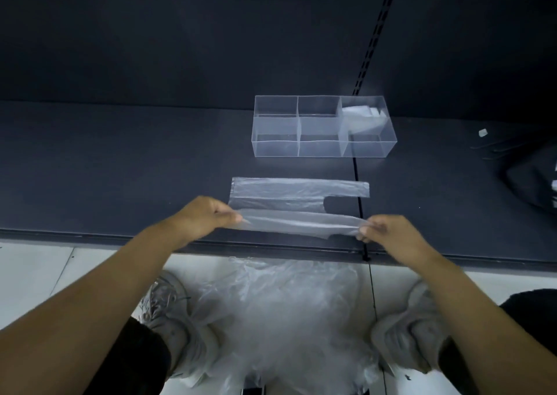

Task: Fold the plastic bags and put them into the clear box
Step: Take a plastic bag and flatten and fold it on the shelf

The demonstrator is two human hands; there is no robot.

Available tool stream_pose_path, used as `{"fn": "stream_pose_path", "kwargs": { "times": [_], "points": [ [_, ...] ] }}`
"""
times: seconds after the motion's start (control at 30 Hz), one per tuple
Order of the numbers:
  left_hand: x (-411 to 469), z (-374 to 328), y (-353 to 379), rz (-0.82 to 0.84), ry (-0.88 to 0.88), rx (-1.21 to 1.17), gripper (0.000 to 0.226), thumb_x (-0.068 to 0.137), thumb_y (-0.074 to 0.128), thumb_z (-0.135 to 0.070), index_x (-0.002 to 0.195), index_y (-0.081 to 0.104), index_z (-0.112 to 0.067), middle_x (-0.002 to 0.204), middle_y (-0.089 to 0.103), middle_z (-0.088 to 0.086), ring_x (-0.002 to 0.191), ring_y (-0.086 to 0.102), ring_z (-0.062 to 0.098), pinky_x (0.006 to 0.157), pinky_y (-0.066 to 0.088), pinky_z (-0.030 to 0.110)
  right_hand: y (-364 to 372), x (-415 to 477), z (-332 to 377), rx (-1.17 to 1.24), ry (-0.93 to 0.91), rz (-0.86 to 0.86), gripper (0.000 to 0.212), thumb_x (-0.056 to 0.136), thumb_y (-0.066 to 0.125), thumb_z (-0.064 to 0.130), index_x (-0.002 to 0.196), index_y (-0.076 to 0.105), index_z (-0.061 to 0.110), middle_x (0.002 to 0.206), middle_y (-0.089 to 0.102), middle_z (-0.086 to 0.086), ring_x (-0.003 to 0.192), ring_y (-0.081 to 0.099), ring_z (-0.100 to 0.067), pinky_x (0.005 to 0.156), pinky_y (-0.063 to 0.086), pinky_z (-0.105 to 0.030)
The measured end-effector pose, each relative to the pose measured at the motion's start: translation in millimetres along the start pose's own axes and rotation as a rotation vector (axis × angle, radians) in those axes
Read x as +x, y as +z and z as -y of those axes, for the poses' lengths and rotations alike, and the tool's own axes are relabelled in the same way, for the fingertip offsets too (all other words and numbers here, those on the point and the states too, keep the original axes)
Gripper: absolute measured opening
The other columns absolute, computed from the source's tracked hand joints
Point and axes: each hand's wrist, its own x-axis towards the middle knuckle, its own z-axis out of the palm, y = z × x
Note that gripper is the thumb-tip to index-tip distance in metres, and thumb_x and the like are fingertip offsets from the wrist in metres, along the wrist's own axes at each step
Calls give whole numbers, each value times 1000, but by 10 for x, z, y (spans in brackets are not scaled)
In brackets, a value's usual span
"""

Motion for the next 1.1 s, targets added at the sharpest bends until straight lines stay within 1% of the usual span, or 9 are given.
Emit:
{"fn": "stream_pose_path", "kwargs": {
  "times": [0.2, 0.3, 0.37, 0.5, 0.67, 0.77, 0.87, 0.97, 1.1],
  "points": [
    [357, 93, -96, -43, -108, -250, 15, 89, 66, -22, 100, 72, -14, 109, 70, 4, 100, 64, 13, 83, 50, 21, -218, 318, -60, 215, 146, -2, 23, 97, 55, 18, 81, 71, 12, 84, 74, -1, 73, 64, -11, 72, 50, -20],
    [618, 119, -120, -190, -112, -276, 19, 83, 74, -25, 98, 73, -14, 108, 70, 2, 105, 63, 16, 99, 46, 31, -151, 577, -45, 185, 195, -164, 21, 93, 61, 22, 75, 70, 14, 70, 63, -1, 65, 55, -11, 63, 44, -21],
    [766, 123, -102, -273, -106, -263, 11, 80, 76, -29, 85, 74, -20, 96, 71, -5, 99, 63, 12, 94, 45, 25, -94, 724, -42, 174, 232, -295, 21, 87, 67, 24, 67, 69, 21, 61, 58, 4, 60, 52, -9, 59, 40, -22],
    [972, 130, -13, -385, -97, -157, 15, 78, 76, -38, 71, 72, -25, 78, 69, -13, 80, 62, 4, 66, 40, 16, 19, 901, -57, 125, 315, -404, 19, 84, 71, 22, 65, 68, 19, 63, 61, 1, 64, 54, -15, 65, 44, -27],
    [1062, 130, 100, -463, -64, -16, 21, 83, 70, -37, 70, 70, -22, 71, 66, -8, 73, 61, 12, 57, 39, 21, 55, 963, -56, 41, 339, -471, 30, 83, 70, 27, 55, 59, 27, 79, 70, -11, 64, 57, -13, 57, 41, -25],
    [996, 100, 154, -621, -15, 168, 14, 87, 68, -29, 84, 71, -15, 90, 66, 4, 89, 60, 28, 70, 47, 31, 54, 956, -4, 0, 341, -487, 30, 84, 69, 27, 56, 58, 27, 84, 70, -16, 77, 63, -29, 64, 45, -30],
    [876, 39, 307, -796, 266, 411, 17, 86, 66, -9, 102, 69, -5, 110, 60, 18, 97, 55, 39, 84, 44, 44, 57, 968, 10, -25, 343, -479, 24, 85, 68, 28, 64, 63, 19, 88, 71, -17, 70, 59, -25, 68, 49, -34],
    [794, 6, 585, -527, 514, 564, 32, 94, 54, -9, 125, 60, -4, 135, 53, 18, 122, 51, 37, 108, 33, 45, 70, 997, -11, -47, 364, -467, 20, 86, 68, 33, 83, 71, 13, 89, 71, -12, 66, 51, -18, 61, 41, -28],
    [820, 217, 773, -307, 370, 752, 64, 100, 25, -47, 153, 7, -15, 161, 4, 3, 148, -1, 18, 118, -8, 32, 100, 1000, 10, -53, 403, -489, 27, 87, 67, 34, 93, 71, 9, 93, 70, -11, 69, 53, -19, 61, 40, -28]
  ]
}}
